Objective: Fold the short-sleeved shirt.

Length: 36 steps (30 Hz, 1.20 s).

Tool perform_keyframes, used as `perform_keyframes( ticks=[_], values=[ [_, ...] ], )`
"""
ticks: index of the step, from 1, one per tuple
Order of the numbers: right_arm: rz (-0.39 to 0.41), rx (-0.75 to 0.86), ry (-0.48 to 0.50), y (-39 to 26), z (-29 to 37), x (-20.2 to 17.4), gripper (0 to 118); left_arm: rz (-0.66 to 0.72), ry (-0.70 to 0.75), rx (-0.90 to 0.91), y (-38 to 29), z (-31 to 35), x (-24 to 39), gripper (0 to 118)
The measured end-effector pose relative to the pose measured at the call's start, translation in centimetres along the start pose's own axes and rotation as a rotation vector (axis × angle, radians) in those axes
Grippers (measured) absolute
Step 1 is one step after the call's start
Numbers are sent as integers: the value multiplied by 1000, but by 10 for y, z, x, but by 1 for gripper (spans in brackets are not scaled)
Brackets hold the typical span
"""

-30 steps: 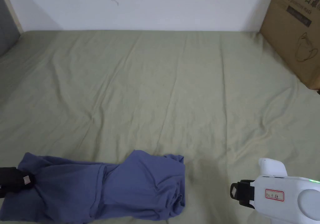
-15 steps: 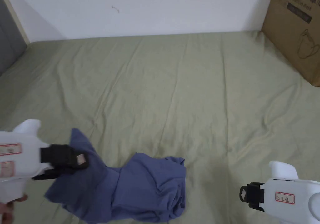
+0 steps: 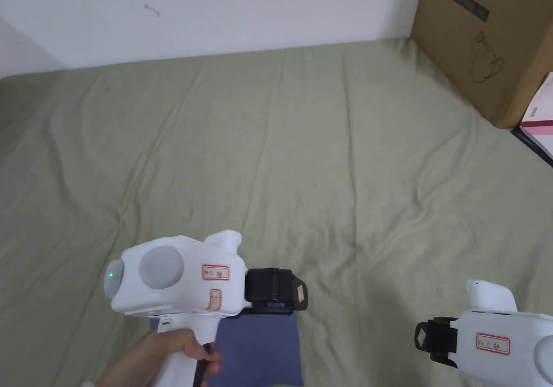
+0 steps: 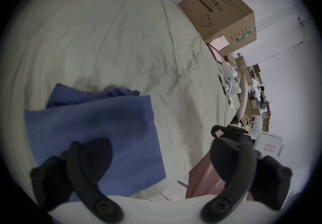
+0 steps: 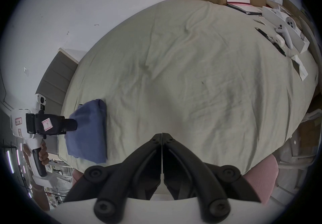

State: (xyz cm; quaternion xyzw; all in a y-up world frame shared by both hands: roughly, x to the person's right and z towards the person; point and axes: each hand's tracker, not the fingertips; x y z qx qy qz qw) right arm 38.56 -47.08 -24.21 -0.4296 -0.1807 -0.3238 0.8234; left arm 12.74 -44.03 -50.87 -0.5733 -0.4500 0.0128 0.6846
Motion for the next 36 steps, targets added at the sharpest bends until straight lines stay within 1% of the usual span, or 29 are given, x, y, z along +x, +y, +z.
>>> perform_keyframes(
  ticks=[1, 2, 3, 4, 5, 6, 9, 12, 16, 18, 20, 22, 24, 27, 29, 31, 33, 36],
  values=[
    [0, 1, -1, -1, 1, 1, 0, -17, 11, 15, -1, 7, 1, 106],
    [2, 0, -4, -1, 0, 0, 0, -27, 55, 31, 0, 16, -2, 94],
    [6, 0, -5, -1, 0, 0, 0, -22, 77, 55, -1, 24, -5, 76],
    [11, -1, -5, -1, -1, -1, 0, -34, 109, 86, -3, 31, -9, 47],
    [16, -2, -5, -1, -2, -2, 0, -57, 144, 103, -6, 34, -10, 8],
    [18, -1, -5, 0, -3, -4, 0, -56, 178, 109, -9, 35, -14, 3],
    [25, -4, 5, 1, -8, -8, 0, -20, 184, 65, -18, 21, -28, 2],
    [27, -10, 14, 2, -11, -12, 0, 31, 84, 42, -31, 2, -32, 1],
    [35, -16, 12, 2, -12, -14, 0, 38, 15, 10, -31, -29, -20, 0],
    [35, -15, 10, 2, -11, -14, 0, 37, -42, -18, -28, -45, -9, 0],
    [30, -12, 9, 2, -9, -12, 0, 25, -52, -51, -24, -65, 0, 0],
    [28, -12, 5, 2, -8, -11, 0, -38, -7, -80, -23, -82, 10, 0],
    [31, -11, -2, 2, -5, -12, 0, -38, -8, -95, -24, -90, 14, 0],
    [56, -1, 13, 3, 2, -16, 0, -19, -87, -57, -27, -74, 16, 0],
    [104, 11, 30, 5, 6, -27, 0, -24, -138, 8, -29, -47, 10, 0],
    [171, 27, 43, 6, 9, -44, 0, -30, -157, 79, -34, -16, 1, 0],
    [224, 53, 95, 8, 11, -66, 0, -12, -148, 153, -41, 18, -17, 0],
    [303, 78, 199, 9, 7, -107, 0, 69, -144, 250, -60, 64, -55, 0]
  ],
)
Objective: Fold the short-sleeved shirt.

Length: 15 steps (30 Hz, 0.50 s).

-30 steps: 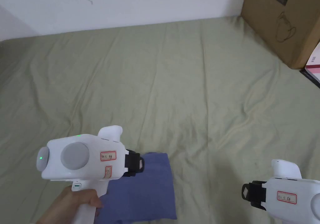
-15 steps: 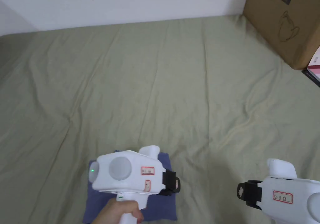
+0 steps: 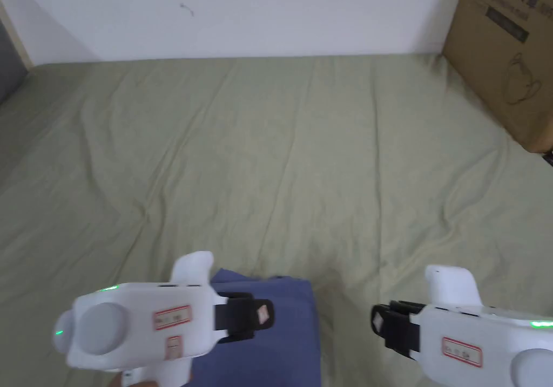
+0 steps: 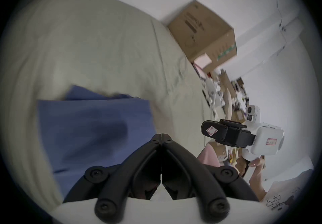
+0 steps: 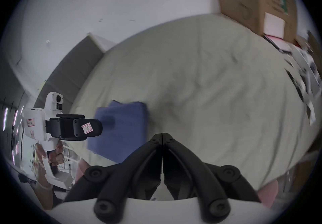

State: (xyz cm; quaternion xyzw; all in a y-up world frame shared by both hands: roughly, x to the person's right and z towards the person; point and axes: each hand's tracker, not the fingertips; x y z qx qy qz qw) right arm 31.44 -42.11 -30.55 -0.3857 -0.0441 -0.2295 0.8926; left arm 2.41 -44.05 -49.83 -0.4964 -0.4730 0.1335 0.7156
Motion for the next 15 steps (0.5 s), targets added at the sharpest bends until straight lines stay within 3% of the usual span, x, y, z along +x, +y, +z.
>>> perform_keyframes(
  ticks=[5, 7, 11, 12, 13, 15],
  values=[
    [188, -37, 97, 8, -56, -66, 0, 90, 50, 72, -15, 60, -57, 0],
    [200, -130, 125, 5, -88, -78, 0, 112, 31, 81, -23, 71, -73, 0],
    [232, -244, 1, -12, -144, -76, 0, 166, -3, 109, -33, 76, -88, 1],
    [212, -247, -10, -13, -145, -75, 0, 176, -11, 114, -34, 76, -93, 7],
    [182, -232, 23, -11, -144, -74, 0, 189, -27, 111, -35, 73, -98, 22],
    [156, -224, 29, -6, -139, -73, 0, 236, -47, 103, -33, 66, -109, 92]
  ],
)
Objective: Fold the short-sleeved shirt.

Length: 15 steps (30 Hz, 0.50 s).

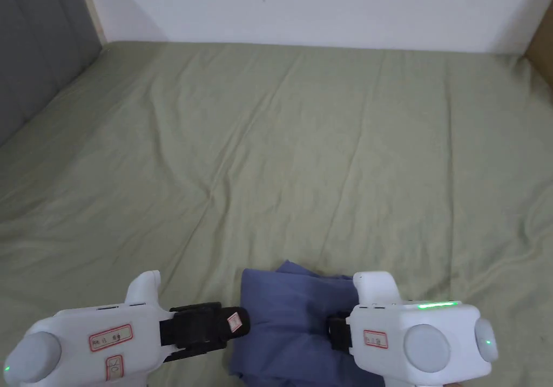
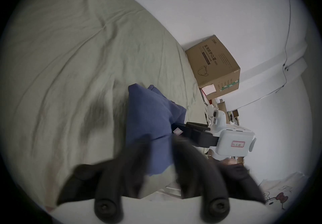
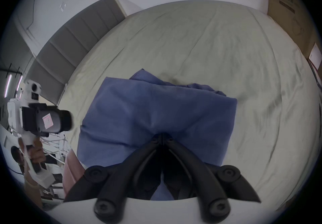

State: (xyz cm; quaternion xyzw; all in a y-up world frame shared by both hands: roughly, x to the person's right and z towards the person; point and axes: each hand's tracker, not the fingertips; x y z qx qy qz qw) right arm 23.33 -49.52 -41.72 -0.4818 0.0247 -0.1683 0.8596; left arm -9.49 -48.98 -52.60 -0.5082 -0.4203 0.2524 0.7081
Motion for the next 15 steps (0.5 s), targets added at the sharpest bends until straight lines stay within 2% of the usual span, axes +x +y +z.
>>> perform_keyframes(
  ticks=[1, 2, 6, 10, 12, 14, 15],
  values=[
    [6, 1, -1, 1, 1, 0, 0, 20, -18, -21, 3, -7, -6, 113],
    [14, 0, -3, 1, 0, 0, 0, 52, -32, -31, 4, -17, -12, 118],
    [18, -2, -11, 0, 0, -2, 0, 176, -155, -10, 12, -43, -37, 117],
    [-1, -5, -7, 0, 0, -1, 0, 257, -205, -132, 16, -83, -44, 117],
    [-20, -3, -1, -1, 1, 1, 0, 204, -272, -152, 15, -96, -36, 116],
    [-28, 0, -4, -1, 3, 1, 0, 143, -204, -156, 11, -104, -25, 116],
    [-32, 2, -7, -1, 4, 0, 0, 108, -176, -165, 11, -105, -21, 110]
  ],
)
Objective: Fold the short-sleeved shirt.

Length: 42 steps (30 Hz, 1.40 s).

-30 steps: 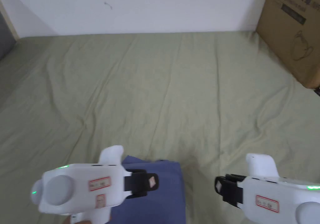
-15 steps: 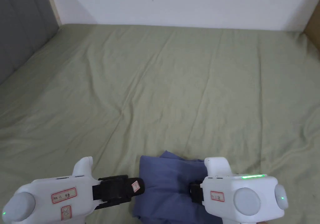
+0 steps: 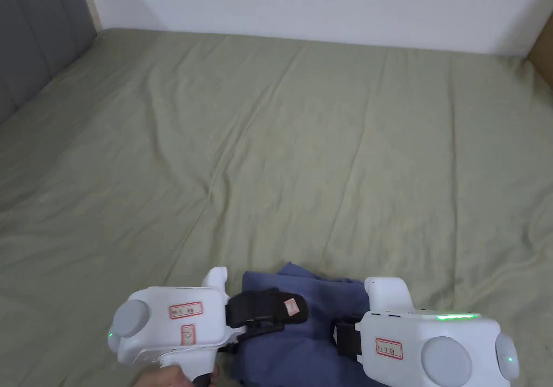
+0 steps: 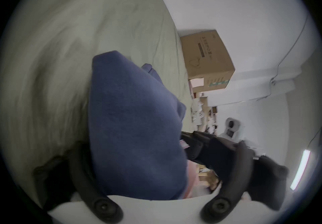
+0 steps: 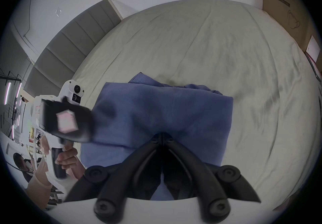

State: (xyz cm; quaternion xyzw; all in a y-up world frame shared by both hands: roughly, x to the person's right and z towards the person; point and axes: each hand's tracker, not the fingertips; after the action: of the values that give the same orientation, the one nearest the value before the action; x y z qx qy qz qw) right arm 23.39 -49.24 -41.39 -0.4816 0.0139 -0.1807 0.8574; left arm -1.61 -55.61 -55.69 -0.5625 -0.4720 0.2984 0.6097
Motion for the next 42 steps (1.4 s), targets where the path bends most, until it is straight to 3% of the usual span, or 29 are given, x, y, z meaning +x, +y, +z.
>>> perform_keyframes(
  ticks=[1, 2, 3, 5, 9, 16, 23, 30, 31, 33, 34, 35, 39, 40, 42],
  values=[
    [-4, 5, -6, 0, 2, -1, 0, -25, 30, 6, -1, 0, 2, 91],
    [-2, 17, -16, -1, 6, -3, 0, -18, 86, 19, 0, 1, 0, 41],
    [-1, 30, -30, 0, 9, -4, 0, 20, 132, 11, 4, 1, -10, 38],
    [-22, 76, -27, 1, 20, -6, 0, 132, 5, -4, 7, 7, -21, 38],
    [-30, 182, -57, 9, 43, -13, 0, -11, 127, -23, 15, 25, -3, 38],
    [-44, 245, -84, 17, 64, -15, 0, -70, 384, 48, 54, 130, -14, 38],
    [-90, 234, -111, 19, 60, -5, 0, -133, 962, 53, 110, 240, -16, 38],
    [-120, 213, -135, 17, 54, 4, 0, -234, 1438, 42, 145, 284, -49, 39],
    [-119, 208, -135, 16, 52, 5, 0, -200, 1427, 81, 146, 287, -54, 48],
    [-118, 194, -142, 15, 49, 6, 0, -215, 1473, 101, 145, 283, -58, 97],
    [-115, 185, -145, 15, 48, 7, 0, -234, 1527, 112, 142, 279, -57, 110],
    [-113, 180, -146, 14, 47, 7, 0, -247, 1555, 116, 140, 279, -53, 111],
    [-116, 184, -147, 12, 49, 10, 0, -205, 1401, 227, 131, 288, -18, 109],
    [-120, 187, -149, 12, 50, 11, 0, -212, 1365, 254, 128, 287, -7, 99],
    [-132, 200, -146, 12, 55, 15, 0, -210, 1277, 301, 114, 279, 21, 22]
  ],
)
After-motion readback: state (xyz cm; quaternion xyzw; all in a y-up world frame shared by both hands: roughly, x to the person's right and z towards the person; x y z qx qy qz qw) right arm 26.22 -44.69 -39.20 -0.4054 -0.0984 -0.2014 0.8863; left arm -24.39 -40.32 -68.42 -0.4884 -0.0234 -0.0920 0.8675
